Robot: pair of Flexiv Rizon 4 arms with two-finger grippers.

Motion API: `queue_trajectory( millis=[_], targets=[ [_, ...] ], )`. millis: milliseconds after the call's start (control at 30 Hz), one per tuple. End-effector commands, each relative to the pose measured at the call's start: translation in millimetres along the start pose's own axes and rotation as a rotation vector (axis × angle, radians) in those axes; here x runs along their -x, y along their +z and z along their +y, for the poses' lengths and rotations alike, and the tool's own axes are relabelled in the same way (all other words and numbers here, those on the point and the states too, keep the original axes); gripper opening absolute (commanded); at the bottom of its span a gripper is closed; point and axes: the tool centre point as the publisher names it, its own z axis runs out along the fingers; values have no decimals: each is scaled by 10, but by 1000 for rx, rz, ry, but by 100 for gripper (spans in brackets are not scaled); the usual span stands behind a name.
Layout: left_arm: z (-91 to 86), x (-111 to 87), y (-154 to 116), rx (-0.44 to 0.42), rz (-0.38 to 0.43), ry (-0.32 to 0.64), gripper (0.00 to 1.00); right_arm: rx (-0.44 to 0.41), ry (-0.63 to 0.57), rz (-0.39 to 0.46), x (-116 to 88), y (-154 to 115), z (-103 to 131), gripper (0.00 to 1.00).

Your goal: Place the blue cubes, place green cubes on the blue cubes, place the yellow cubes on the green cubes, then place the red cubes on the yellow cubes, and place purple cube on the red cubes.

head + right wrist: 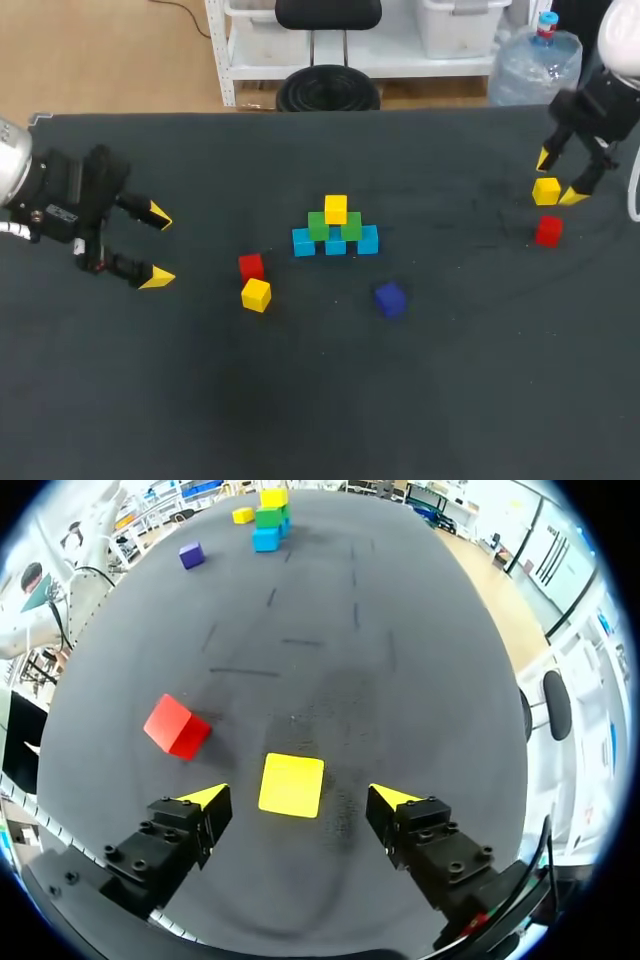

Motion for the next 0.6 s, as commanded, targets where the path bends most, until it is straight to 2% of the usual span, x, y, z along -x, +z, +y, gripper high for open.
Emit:
queue_trajectory(
  millis=[33,233,267,300,333,400,467,533,600],
  targets=[
    [11,-10,7,-1,-3,2,100,10,1,-4,-10,42,-43,87],
    [11,-10,7,-1,-3,2,100,17,-1,-7,13,72,-39,80],
    [11,-10,7,-1,-3,2,100,17,-1,-10,17,75,-36,75],
    [11,-10,7,-1,-3,2,100,18,-1,-11,21,79,-32,68],
    [11,-10,7,-1,-3,2,100,18,0,-13,23,82,-29,49],
    [11,-10,7,-1,-3,2,100,18,1,-15,30,93,-17,41],
    [11,-10,7,-1,-3,2,100,18,2,-16,34,101,-7,28],
    [11,-10,7,-1,-3,2,100,16,4,-14,36,106,2,3],
    [11,-10,7,-1,-3,2,100,13,5,-15,41,108,14,0]
  ],
)
